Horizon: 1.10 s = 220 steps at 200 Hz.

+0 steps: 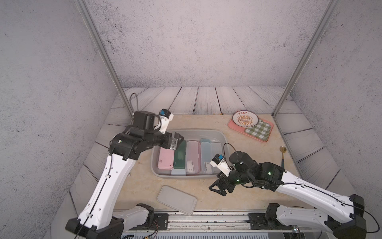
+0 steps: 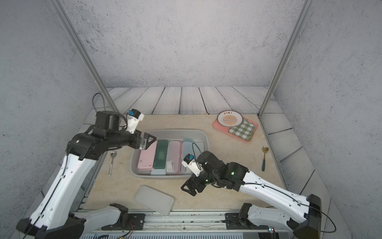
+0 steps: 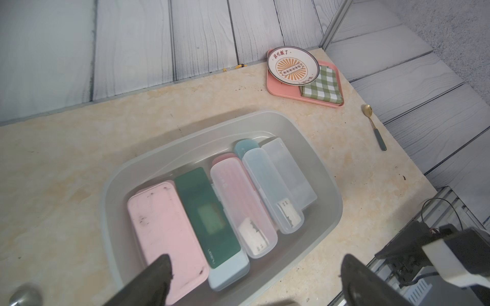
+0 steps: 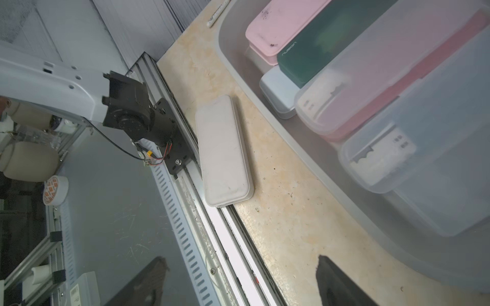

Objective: Put the pencil case into the storage box
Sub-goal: Place the pencil case at the storage box, then pick up the pencil case from the center of the board.

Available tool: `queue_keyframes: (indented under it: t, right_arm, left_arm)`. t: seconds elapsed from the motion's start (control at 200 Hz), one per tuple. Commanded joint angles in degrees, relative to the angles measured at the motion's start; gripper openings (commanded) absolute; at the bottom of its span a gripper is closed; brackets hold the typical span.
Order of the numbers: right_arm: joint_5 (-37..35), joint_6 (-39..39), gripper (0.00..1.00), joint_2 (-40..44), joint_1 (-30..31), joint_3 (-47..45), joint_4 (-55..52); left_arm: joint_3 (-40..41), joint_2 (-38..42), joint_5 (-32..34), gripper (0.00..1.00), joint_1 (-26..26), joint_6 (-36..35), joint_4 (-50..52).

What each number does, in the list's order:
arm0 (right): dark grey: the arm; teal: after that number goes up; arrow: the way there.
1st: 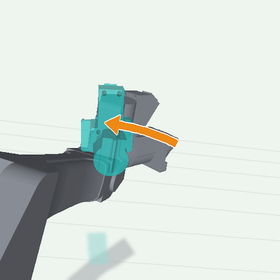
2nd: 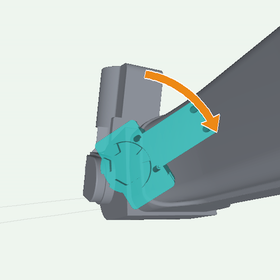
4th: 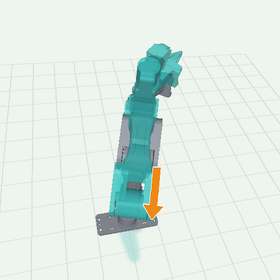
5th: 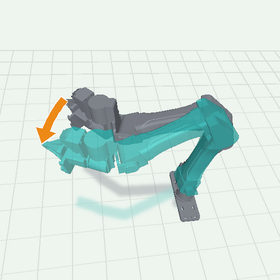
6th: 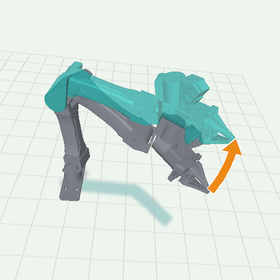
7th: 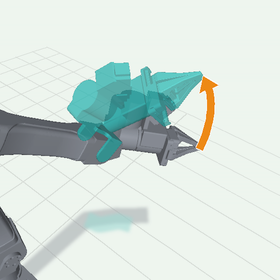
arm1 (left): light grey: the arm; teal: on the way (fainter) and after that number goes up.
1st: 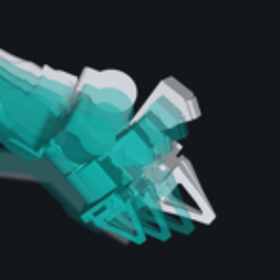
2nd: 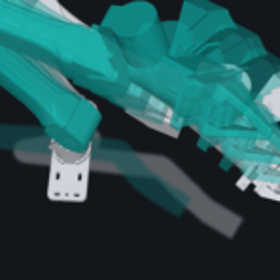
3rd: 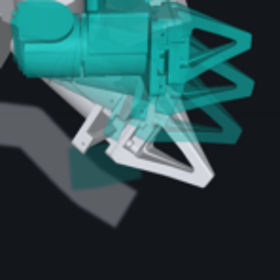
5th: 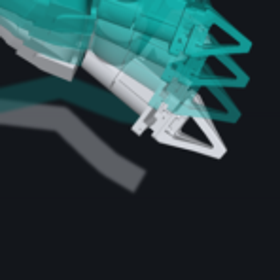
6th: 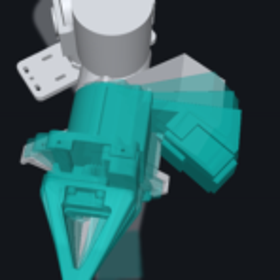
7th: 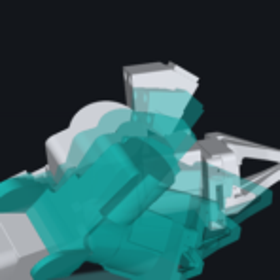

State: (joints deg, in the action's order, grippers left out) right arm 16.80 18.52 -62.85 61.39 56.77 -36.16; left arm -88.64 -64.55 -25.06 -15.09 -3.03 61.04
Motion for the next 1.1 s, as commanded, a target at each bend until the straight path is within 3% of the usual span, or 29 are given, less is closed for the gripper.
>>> queue_keyframes:
  t: [0.0, 0.125, 0.33, 0.475, 0.731, 1.096]
  right_arm:
    - [-7.16, -0.05, 0.89, -4.46, 4.95, 0.85, 6.38]
    - [-12.79, -0.8, 0.89, -11.94, 10.54, 3.19, 7.66]
    - [-18.13, -4.32, 0.89, -23.22, 15.89, 8.75, 7.53]
    - [-19.51, -5.47, 0.89, -29.3, 17.23, 11.98, 7.86]
    - [-19.97, -7.83, 0.89, -39.84, 18.23, 19.1, 7.28]
    - [-21.6, -10.85, 0.91, -51.59, 19.67, 27.74, 5.94]
  left_arm:
    - [2.4, 5.38, -20.52, 1.0, 7.52, -23.88, 16.53]
    - [0.99, 11.12, -24.16, 1.0, 10.67, -41.49, 32.19]
    - [1.29, 17.97, -27.82, 1.0, 10.69, -48.54, 38.37]
    - [1.02, 20.49, -26.39, 1.0, 10.86, -46.46, 39.03]
    - [-4.96, 20.98, -23.13, 1.0, 16.61, -44.49, 41.27]
    - [-4.48, 22.37, -19.31, 1.0, 16.61, -43.03, 41.36]
